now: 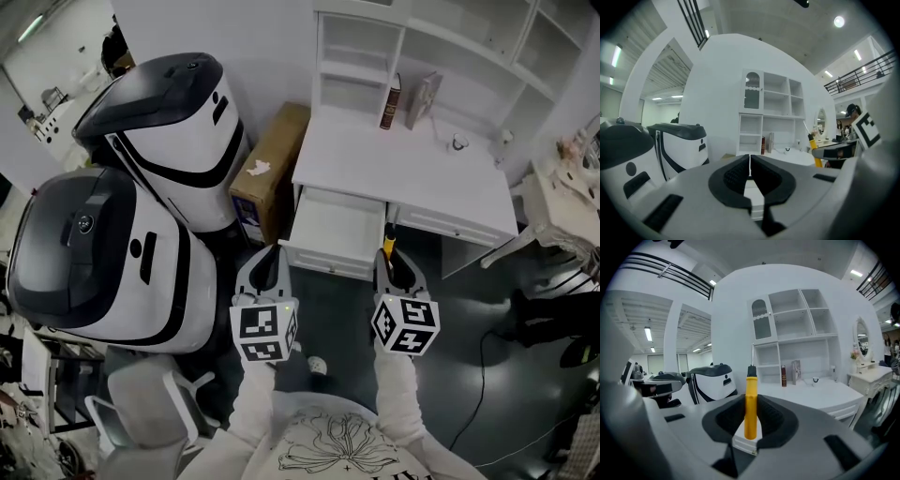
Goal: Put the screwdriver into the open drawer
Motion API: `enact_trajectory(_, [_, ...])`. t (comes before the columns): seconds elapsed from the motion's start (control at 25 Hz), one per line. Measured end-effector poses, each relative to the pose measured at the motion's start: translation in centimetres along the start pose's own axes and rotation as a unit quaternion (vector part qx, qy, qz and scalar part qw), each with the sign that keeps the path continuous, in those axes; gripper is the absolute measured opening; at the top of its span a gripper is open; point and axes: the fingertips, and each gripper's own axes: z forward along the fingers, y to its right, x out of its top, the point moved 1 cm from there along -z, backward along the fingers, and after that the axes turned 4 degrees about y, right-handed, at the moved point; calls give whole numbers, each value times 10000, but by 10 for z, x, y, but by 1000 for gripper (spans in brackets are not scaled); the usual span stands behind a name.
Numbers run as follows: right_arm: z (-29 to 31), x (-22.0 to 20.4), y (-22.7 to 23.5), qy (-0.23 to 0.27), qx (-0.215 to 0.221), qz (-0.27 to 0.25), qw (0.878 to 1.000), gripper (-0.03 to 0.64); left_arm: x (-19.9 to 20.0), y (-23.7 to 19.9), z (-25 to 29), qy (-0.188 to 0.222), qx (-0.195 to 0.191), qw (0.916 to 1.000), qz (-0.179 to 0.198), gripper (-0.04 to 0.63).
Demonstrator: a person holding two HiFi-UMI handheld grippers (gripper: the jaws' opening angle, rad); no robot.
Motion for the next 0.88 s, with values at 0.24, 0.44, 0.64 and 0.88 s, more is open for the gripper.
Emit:
enact_trajectory(0.24, [26, -7, 10, -127, -17, 84, 9999, 72, -8, -6, 26, -140, 3, 9999, -26, 9])
enact_trajectory(0.44, [54, -5, 19, -191, -68, 76, 9998, 72, -10, -15, 59, -177, -25, 9998, -72, 9])
enact_trajectory(0.64, [90, -5, 30, -249, -128, 81, 9996, 72, -12, -22, 100, -206, -112, 9997, -112, 9])
enact_trajectory(0.88, [142, 4, 42, -293, -196, 75, 9994, 72, -7, -38, 158, -247, -201, 9994, -119, 9])
